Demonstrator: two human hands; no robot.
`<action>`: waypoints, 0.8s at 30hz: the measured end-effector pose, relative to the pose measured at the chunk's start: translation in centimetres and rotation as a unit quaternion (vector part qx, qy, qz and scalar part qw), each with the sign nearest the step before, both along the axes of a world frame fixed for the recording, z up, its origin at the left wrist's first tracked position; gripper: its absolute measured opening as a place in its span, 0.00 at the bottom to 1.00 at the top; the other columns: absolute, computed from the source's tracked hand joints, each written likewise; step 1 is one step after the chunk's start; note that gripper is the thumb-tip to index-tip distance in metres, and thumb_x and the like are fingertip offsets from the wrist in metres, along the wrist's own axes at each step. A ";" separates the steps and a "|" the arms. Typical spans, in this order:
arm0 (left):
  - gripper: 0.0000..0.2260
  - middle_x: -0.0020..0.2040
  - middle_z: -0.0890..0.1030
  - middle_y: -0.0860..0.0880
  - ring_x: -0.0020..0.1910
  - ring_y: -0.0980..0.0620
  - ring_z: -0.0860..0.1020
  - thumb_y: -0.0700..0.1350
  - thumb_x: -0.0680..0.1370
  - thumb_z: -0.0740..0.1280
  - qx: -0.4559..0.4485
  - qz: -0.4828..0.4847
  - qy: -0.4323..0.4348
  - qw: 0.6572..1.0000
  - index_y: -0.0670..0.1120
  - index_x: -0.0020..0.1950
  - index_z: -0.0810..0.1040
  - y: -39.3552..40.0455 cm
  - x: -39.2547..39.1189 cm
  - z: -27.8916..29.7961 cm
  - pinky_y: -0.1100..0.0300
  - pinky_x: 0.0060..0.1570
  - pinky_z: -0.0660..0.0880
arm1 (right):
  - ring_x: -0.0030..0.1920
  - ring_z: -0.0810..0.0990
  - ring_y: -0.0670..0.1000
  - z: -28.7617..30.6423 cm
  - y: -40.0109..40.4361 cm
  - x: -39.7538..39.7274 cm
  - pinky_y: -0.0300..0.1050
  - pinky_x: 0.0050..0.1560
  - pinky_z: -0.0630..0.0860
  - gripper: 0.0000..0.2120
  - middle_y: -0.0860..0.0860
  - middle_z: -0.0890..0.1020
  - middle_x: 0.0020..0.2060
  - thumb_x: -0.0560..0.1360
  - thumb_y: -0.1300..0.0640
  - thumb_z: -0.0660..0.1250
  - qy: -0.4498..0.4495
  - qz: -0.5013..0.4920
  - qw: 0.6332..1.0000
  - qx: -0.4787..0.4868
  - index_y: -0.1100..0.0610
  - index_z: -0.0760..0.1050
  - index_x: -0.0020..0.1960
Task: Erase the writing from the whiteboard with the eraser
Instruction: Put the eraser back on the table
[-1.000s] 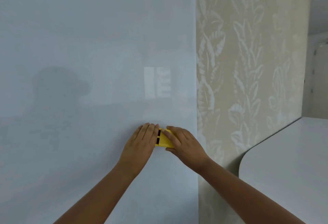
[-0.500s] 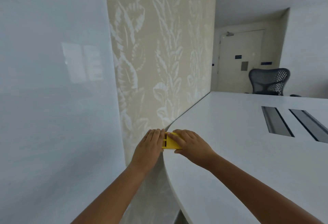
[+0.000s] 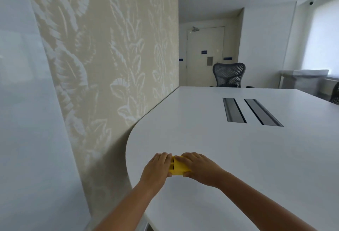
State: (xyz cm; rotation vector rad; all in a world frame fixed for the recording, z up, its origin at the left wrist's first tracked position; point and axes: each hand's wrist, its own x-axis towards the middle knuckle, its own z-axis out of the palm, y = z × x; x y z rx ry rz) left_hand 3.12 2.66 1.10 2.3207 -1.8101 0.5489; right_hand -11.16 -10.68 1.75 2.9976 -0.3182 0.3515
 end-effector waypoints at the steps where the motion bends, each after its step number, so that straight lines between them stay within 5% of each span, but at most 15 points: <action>1: 0.28 0.71 0.64 0.50 0.68 0.52 0.64 0.52 0.79 0.62 0.002 -0.002 0.009 1.000 0.47 0.75 0.55 -0.4 -0.3 -0.4 0.63 0.65 0.63 | 0.65 0.67 0.54 -0.4 -0.3 -0.5 0.48 0.66 0.64 0.29 0.52 0.65 0.69 0.77 0.44 0.59 0.005 -0.005 1.000 0.006 0.49 0.52 0.74; 18: 0.27 0.72 0.63 0.50 0.67 0.52 0.65 0.48 0.80 0.61 0.044 -0.019 0.094 0.994 0.48 0.76 0.54 -2.5 -1.7 -3.7 0.61 0.63 0.66 | 0.67 0.64 0.54 -3.6 -1.8 -2.7 0.48 0.67 0.61 0.28 0.51 0.63 0.70 0.78 0.47 0.58 0.044 -0.032 0.997 0.052 0.47 0.50 0.74; 24: 0.27 0.77 0.56 0.50 0.73 0.52 0.60 0.46 0.81 0.58 0.032 -0.003 0.141 0.990 0.47 0.77 0.50 -2.4 -2.2 -4.6 0.61 0.68 0.62 | 0.74 0.50 0.52 -4.9 -1.5 -2.7 0.46 0.73 0.45 0.26 0.53 0.50 0.76 0.80 0.44 0.45 0.031 -0.045 0.996 0.070 0.50 0.44 0.75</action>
